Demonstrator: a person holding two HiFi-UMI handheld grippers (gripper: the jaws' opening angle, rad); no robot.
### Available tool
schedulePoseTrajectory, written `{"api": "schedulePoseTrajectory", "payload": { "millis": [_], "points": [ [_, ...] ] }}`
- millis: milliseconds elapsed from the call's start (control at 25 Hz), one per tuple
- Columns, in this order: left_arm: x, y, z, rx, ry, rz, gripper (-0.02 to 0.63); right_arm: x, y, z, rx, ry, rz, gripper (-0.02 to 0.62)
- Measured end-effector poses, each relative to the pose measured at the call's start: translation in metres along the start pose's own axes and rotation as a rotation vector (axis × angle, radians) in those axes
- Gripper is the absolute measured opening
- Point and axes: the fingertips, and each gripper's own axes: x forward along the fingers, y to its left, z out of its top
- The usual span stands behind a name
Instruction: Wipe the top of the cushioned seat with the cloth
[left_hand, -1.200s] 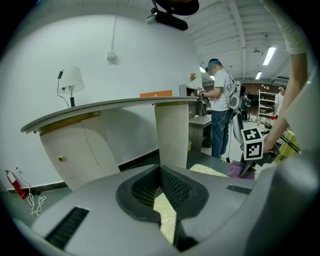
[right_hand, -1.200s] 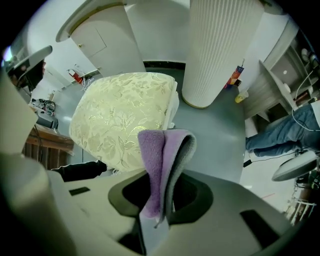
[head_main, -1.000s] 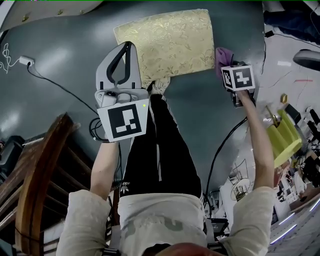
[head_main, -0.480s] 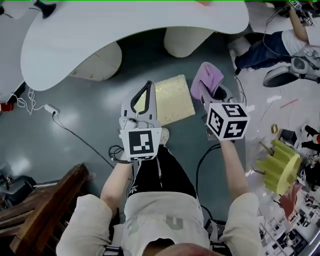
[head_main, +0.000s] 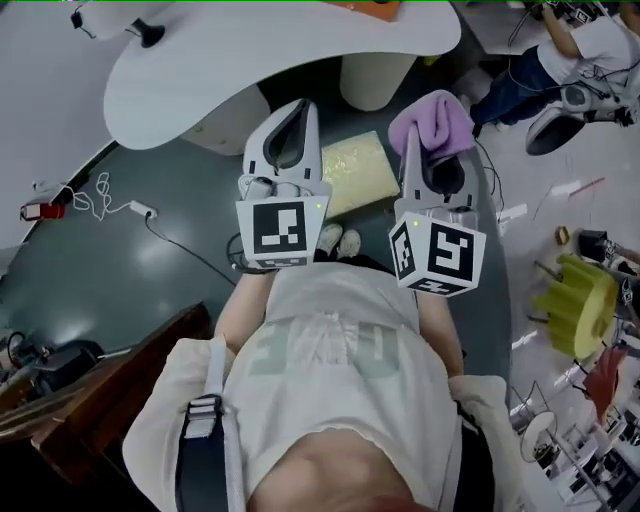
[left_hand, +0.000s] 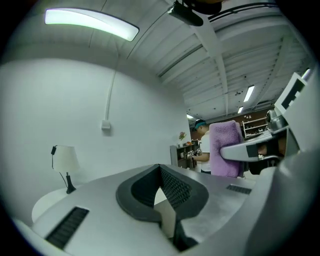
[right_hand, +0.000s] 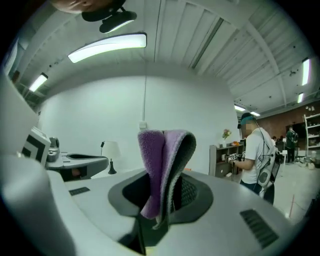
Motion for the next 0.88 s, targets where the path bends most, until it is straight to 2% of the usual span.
{"api": "schedulePoseTrajectory", "payload": {
  "millis": [120, 240, 640, 880],
  "points": [
    [-0.014, -0.016, 0.006, 0.022, -0.019, -0.025, 0.008, -0.022, 0.007, -0.001, -0.034, -0.017, 0.011, 0.097],
    [-0.021, -0.023, 0.000, 0.019, -0.002, -0.026, 0.006, -0.029, 0.015, -0.011, -0.030, 0.009, 0.026, 0.097],
    [-0.025, -0.024, -0.013, 0.017, 0.053, -0.012, 0.008, -0.034, 0.021, -0.018, -0.037, 0.018, 0.054, 0.097],
    [-0.025, -0.022, -0.013, 0.017, 0.054, -0.016, 0.008, -0.036, 0.028, -0.024, -0.043, 0.034, 0.068, 0.097]
  ]
}}
